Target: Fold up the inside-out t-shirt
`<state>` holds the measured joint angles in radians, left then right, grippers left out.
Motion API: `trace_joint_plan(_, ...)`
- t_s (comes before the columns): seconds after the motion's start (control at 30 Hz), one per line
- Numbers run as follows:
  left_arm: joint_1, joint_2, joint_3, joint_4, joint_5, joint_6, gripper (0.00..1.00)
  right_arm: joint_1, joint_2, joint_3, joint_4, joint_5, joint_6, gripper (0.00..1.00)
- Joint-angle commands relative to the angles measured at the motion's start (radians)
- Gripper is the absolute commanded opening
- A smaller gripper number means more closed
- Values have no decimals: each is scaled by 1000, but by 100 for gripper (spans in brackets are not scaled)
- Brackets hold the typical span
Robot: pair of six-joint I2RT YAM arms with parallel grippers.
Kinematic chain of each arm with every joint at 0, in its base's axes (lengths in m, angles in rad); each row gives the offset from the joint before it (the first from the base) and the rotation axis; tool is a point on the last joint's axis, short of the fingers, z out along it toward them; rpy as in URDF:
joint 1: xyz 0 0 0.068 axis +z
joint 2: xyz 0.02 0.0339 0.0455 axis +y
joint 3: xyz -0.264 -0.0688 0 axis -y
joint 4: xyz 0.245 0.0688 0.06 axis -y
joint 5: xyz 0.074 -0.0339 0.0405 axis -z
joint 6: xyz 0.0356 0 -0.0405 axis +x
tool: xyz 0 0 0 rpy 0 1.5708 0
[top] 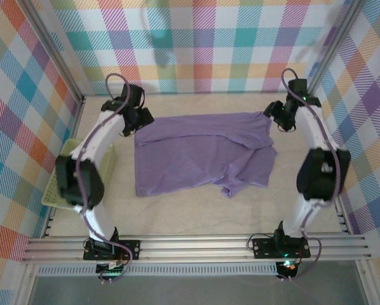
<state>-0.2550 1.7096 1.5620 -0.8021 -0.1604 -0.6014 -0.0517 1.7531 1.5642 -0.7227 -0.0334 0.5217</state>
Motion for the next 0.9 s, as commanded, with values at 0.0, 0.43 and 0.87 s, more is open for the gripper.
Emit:
trace_joint_plan(0.0,-62,-137,-225,-19,-103,-76,78,22,-136,-243,65,3,35,65)
trace_joint_plan(0.43,-285,-553,-811,-78,-161,-249,77,61,-517,-806,124,-15,46,64)
trace_joint_plan(0.87,-299,-434,-901,164,-193,-168,68,63,-437,-891,184,-39,77,61)
